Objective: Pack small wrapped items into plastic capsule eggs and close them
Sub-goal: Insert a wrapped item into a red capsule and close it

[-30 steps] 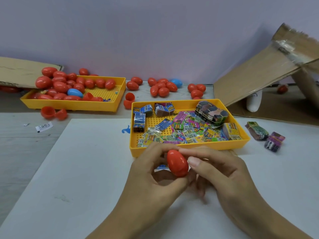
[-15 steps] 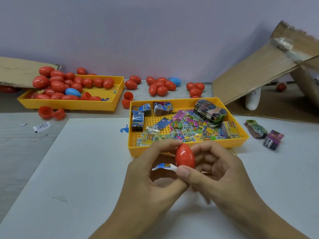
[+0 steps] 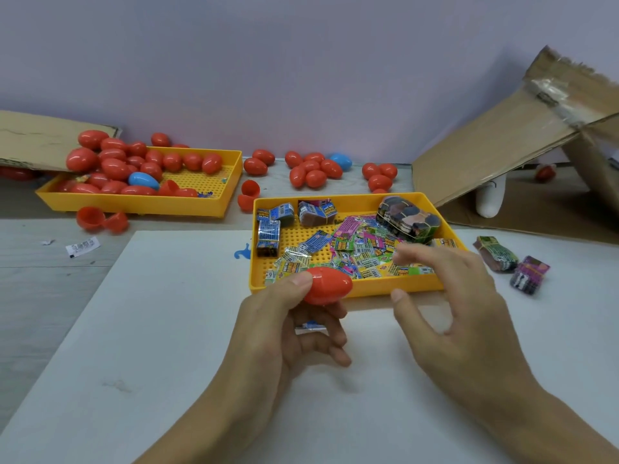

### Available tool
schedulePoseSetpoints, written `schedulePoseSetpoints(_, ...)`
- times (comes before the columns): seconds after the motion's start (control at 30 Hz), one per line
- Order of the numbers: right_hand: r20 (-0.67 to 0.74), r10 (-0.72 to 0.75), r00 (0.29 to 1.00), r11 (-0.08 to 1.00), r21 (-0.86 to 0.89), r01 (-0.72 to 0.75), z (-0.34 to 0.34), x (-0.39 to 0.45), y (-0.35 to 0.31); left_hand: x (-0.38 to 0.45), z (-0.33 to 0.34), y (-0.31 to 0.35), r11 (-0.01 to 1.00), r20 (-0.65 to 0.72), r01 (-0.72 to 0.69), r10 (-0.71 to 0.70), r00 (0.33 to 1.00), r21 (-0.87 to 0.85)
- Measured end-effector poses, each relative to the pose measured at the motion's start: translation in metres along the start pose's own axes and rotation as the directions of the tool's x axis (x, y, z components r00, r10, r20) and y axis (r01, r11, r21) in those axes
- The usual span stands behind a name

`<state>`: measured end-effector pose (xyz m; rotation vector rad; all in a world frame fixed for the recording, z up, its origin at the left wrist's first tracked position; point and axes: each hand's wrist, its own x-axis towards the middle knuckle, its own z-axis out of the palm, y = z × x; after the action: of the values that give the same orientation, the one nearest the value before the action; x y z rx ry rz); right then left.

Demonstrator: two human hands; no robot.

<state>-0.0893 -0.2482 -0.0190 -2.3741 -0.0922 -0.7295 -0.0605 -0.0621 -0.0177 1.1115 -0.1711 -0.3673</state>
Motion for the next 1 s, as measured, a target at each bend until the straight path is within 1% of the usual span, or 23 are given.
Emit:
schedulePoseSetpoints(0.1,0.172,-0.013,0.985,0.968,-0.245,0.056,0.002,0.001,0.003,-0.001,0.0,-0.001,0.999,-0.008,0.007,-0.007,1.0,-0.035)
schedulePoseSetpoints(0.13,0.222,-0.016,0.975,0.951,-0.299,0.084,0.003,0.001,0.004,-0.001,0.0,-0.001,1.0,-0.017,0.001,-0.001,1.0,-0.028)
schedulePoseSetpoints(0.17,0.249,-0.015,0.968,0.941,-0.323,0.098,0.005,0.0,0.004,-0.003,0.0,-0.001,1.0,-0.026,-0.008,0.007,1.0,-0.015)
schedulePoseSetpoints(0.2,0.247,-0.013,0.969,0.943,-0.318,0.094,0.006,0.0,0.003,-0.004,0.0,-0.001,1.0,-0.031,-0.016,0.016,0.999,0.001)
schedulePoseSetpoints(0.27,0.19,-0.004,0.982,0.969,-0.24,0.051,0.009,-0.001,0.003,-0.005,0.0,-0.001,0.999,-0.021,-0.031,0.031,0.999,0.028)
schedulePoseSetpoints(0.37,0.124,0.01,0.992,0.998,-0.063,-0.003,0.011,0.001,0.006,-0.005,-0.001,-0.001,0.997,0.008,-0.049,0.048,0.999,0.054)
schedulePoseSetpoints(0.43,0.061,0.036,0.997,0.997,0.063,-0.04,0.009,0.003,0.01,-0.005,-0.001,0.0,0.999,0.015,-0.041,0.04,0.999,0.036)
schedulePoseSetpoints(0.53,-0.048,0.122,0.991,0.96,0.26,-0.105,0.006,0.005,0.013,-0.005,-0.002,-0.001,0.999,0.016,-0.03,0.03,0.999,0.012)
schedulePoseSetpoints(0.63,-0.114,0.166,0.98,0.909,0.402,-0.107,0.004,0.006,0.009,-0.006,-0.001,0.0,1.0,0.008,-0.03,0.03,1.0,0.0)
schedulePoseSetpoints(0.7,-0.104,0.179,0.978,0.848,0.521,-0.099,0.002,0.003,0.004,-0.007,0.0,0.001,1.0,-0.004,-0.026,0.026,1.0,-0.004)
schedulePoseSetpoints(0.77,-0.036,0.214,0.976,0.771,0.62,-0.146,0.002,0.0,-0.003,-0.006,0.0,0.001,1.0,-0.015,-0.027,0.027,1.0,0.0)
schedulePoseSetpoints(0.87,0.078,0.263,0.962,0.689,0.683,-0.244,0.003,-0.002,-0.011,-0.004,0.002,0.0,1.0,-0.016,-0.003,0.003,1.0,0.001)
schedulePoseSetpoints(0.93,0.108,0.266,0.958,0.657,0.707,-0.262,0.001,-0.002,-0.013,-0.001,0.004,-0.001,1.0,-0.016,0.009,-0.009,1.0,-0.018)
schedulePoseSetpoints(1.0,0.113,0.263,0.958,0.636,0.727,-0.261,-0.002,-0.003,-0.015,0.0,0.004,-0.004,0.999,-0.016,-0.037,0.037,0.999,0.008)
